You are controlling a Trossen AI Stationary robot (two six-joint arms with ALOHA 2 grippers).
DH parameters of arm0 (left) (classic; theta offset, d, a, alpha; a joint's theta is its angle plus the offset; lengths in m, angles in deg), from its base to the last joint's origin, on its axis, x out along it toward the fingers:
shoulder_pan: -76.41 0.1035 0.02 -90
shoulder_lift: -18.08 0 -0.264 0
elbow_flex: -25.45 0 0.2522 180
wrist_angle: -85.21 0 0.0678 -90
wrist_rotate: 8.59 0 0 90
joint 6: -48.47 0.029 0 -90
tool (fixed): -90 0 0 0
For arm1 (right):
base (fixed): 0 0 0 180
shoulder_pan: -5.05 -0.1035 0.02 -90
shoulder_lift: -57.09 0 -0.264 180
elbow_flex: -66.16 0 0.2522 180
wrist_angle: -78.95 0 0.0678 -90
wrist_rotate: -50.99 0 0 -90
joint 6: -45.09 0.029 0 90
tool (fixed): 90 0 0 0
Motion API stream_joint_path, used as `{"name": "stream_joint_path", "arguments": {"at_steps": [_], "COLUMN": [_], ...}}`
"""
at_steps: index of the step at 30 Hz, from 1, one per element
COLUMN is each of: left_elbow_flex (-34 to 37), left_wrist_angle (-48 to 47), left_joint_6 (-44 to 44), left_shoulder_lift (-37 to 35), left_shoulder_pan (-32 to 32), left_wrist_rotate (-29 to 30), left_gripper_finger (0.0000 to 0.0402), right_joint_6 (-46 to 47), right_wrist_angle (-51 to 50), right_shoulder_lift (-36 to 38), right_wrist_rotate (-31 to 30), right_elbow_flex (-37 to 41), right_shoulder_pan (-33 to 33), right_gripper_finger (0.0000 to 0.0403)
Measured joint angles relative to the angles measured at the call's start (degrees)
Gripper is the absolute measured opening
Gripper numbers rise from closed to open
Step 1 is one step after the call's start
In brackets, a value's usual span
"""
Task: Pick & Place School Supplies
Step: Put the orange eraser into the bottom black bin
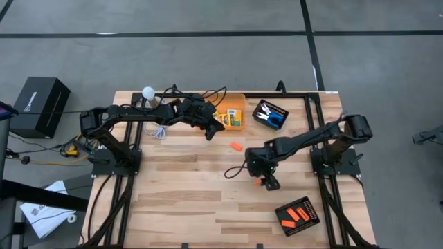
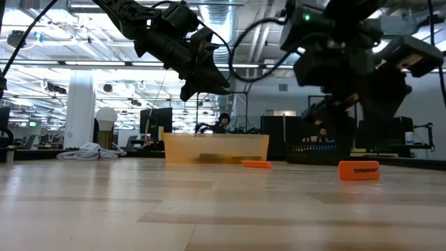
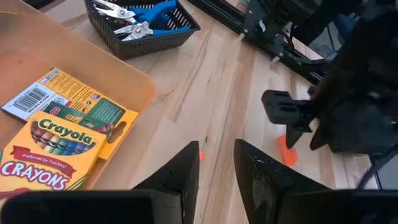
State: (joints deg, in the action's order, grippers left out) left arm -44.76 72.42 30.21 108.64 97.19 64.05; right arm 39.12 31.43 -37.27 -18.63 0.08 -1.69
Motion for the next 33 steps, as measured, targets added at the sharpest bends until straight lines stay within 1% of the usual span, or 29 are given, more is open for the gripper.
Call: {"name": "stream_joint_path", "arguments": {"at_steps": [9, 14, 16, 17, 20, 21, 22, 26, 30, 33], "left_elbow_flex": [0.0, 0.0, 0.0, 0.0, 0.0, 0.0, 0.0, 0.0, 0.0, 0.0], "left_wrist_angle": [-0.1, -0.1, -0.1, -0.1, -0.1, -0.1, -0.1, -0.1, -0.1, -0.1], "left_joint_6": [0.3, 0.3, 0.4, 0.5, 1.6, 1.7, 1.7, 2.0, 2.9, 3.0], "left_shoulder_lift": [0.0, 0.0, 0.0, 0.0, 0.0, 0.0, 0.0, 0.0, 0.0, 0.0], "left_shoulder_pan": [0.0, 0.0, 0.0, 0.0, 0.0, 0.0, 0.0, 0.0, 0.0, 0.0], "left_wrist_rotate": [0.0, 0.0, 0.0, 0.0, 0.0, 0.0, 0.0, 0.0, 0.0, 0.0], "left_gripper_finger": [0.0095, 0.0095, 0.0095, 0.0095, 0.0095, 0.0095, 0.0095, 0.0095, 0.0095, 0.0095], "right_joint_6": [0.1, 1.3, 1.5, 1.5, 1.5, 1.5, 1.7, 2.4, 2.6, 3.3], "right_wrist_angle": [2.1, 2.8, 2.9, 3.1, 3.7, 3.7, 3.7, 4.1, 4.5, 4.1], "right_shoulder_lift": [-5.2, -7.6, -7.8, -7.8, -7.9, -7.8, -7.8, -8.1, -7.2, -4.6], "right_wrist_rotate": [0.8, 1.2, 1.2, 1.2, 1.1, 1.3, 1.7, 5.2, 6.4, 7.1], "right_elbow_flex": [0.0, -0.3, -0.2, -0.2, -0.2, -0.2, -0.1, 0.0, 0.2, 0.2], "right_shoulder_pan": [0.0, 0.2, 0.6, 0.8, 1.6, 2.1, 2.6, 4.6, 6.7, 8.8], "right_gripper_finger": [0.0186, 0.0167, 0.0144, 0.0126, 0.0046, 0.0027, 0.0021, 0.0026, 0.0022, 0.0022]}}
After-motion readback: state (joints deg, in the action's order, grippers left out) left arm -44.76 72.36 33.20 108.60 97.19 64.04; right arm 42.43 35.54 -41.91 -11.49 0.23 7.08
